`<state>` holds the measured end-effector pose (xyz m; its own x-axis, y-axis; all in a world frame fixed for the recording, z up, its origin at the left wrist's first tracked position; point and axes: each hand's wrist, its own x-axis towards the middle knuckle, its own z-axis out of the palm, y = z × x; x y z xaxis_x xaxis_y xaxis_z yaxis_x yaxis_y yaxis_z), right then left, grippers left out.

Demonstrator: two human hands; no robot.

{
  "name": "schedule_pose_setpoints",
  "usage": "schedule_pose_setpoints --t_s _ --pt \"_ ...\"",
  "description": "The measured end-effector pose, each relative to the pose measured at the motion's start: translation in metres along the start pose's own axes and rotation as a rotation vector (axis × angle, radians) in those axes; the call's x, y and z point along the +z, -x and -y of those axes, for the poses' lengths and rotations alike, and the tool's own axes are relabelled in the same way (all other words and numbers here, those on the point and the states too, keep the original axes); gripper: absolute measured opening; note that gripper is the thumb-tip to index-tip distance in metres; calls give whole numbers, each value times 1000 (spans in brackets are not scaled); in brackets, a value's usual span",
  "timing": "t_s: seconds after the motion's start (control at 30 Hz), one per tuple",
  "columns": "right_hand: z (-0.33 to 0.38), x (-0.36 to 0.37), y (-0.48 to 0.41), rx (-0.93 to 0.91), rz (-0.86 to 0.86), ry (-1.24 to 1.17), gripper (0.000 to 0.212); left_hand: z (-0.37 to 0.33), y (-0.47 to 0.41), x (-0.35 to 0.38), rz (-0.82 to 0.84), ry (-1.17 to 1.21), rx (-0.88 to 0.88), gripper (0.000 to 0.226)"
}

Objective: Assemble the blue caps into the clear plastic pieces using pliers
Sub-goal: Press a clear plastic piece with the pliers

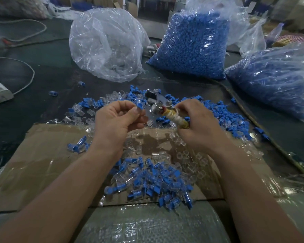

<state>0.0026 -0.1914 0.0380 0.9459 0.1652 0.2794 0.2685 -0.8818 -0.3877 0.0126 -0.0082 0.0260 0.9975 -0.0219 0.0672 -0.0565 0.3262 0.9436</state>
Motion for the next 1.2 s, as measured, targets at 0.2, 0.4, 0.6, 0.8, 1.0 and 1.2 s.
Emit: schedule_pose_setpoints --t_s 0.2,0.4,0.6,0.8,1.0,1.2 --pt "3 4 -1 -2 78 2 35 0 0 0 6 -19 36 12" --pt "5 3 -1 29 127 5 31 0 0 0 14 -38 46 12" --pt "12 2 1 29 163 10 22 2 2 2 -23 -183 151 17" --pt "17 3 1 66 141 -22 29 3 2 1 -56 -247 199 19" --pt "18 5 0 78 141 27 34 3 2 1 -82 -239 182 20" --pt "17 5 0 57 129 -1 32 0 2 -1 -61 -249 169 19"
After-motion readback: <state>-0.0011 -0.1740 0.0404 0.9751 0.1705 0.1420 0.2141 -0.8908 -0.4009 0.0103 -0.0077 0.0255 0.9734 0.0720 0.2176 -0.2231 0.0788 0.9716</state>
